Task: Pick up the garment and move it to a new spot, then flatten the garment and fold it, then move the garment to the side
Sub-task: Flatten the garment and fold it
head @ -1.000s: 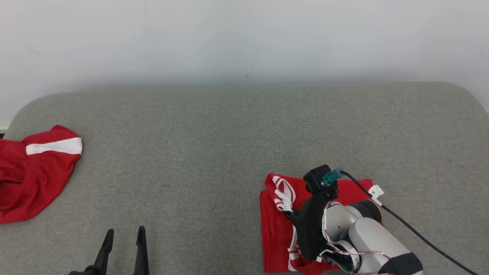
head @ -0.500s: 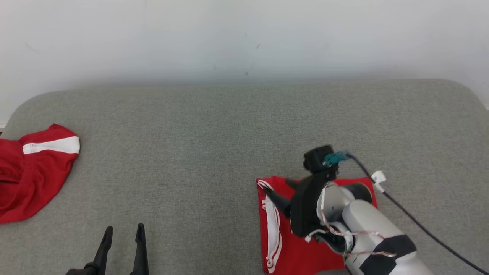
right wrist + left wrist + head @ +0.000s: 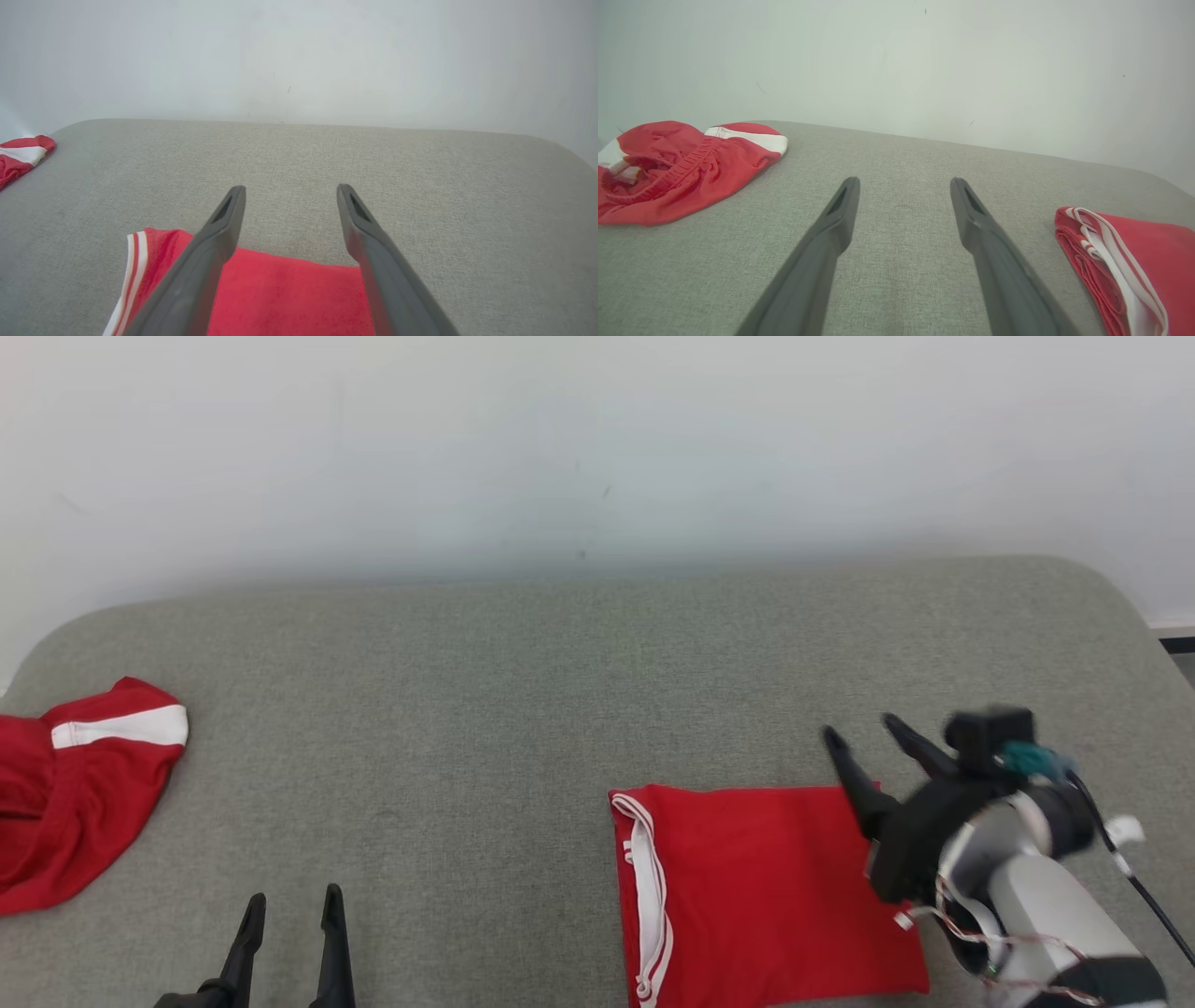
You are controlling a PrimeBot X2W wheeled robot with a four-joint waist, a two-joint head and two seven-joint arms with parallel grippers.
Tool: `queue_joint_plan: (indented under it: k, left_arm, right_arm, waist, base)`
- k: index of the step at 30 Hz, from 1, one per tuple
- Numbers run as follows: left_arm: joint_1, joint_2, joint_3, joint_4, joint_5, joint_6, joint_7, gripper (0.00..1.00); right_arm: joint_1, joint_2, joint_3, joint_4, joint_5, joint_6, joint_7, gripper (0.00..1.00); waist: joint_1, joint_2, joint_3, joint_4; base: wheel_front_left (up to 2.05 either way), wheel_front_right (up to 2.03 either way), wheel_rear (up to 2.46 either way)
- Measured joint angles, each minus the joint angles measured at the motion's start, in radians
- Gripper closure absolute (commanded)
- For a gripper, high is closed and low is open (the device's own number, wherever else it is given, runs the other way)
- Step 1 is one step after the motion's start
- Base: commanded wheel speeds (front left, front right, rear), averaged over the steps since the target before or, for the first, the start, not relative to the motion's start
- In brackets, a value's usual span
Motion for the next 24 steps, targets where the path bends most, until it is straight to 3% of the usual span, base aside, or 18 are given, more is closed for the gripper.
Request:
queue_joint_plan:
  k: [6,7,8,9,16,24]
  left_arm:
    - [0.0,0.0,-0.004,0.0,0.0,0.0,0.0,0.0]
    - [0.0,0.0,-0.008,0.0,0.0,0.0,0.0,0.0]
    - [0.0,0.0,-0.012,0.0,0.0,0.0,0.0,0.0]
    - [0.0,0.0,-0.015,0.0,0.0,0.0,0.0,0.0]
    - [0.0,0.0,-0.03,0.005,-0.009,-0.008,0.0,0.0]
    - [-0.012,0.0,-0.039,0.021,0.001,-0.026,0.0,0.0]
  right_arm:
    - [0.122,0.003,-0.121,0.01,-0.12,0.0,-0.099,0.0]
    - [0.14,0.011,-0.128,0.013,-0.138,0.0,-0.11,0.15]
    - [0.156,0.024,-0.133,0.019,-0.155,0.0,-0.116,0.65]
    - [0.17,0.037,-0.133,0.024,-0.167,0.0,-0.12,1.0]
    - [0.194,0.152,-0.088,0.088,-0.207,0.0,-0.138,1.0]
    - [0.148,0.192,-0.013,0.227,-0.22,0.0,-0.151,1.0]
  waist:
    - [0.0,0.0,-0.013,-0.018]
    - [0.0,0.0,-0.014,-0.018]
    - [0.0,0.0,-0.014,-0.018]
    - [0.0,0.0,-0.013,-0.017]
    - [0.0,0.0,-0.002,0.006]
    - [0.0001,0.0,0.01,0.06]
  base:
    - [0.0,0.0,0.0]
    - [0.0,0.0,0.0]
    - [0.0,0.0,0.0]
    - [0.0,0.0,0.0]
    - [0.0,0.0,0.0]
    - [0.0,0.0,0.0]
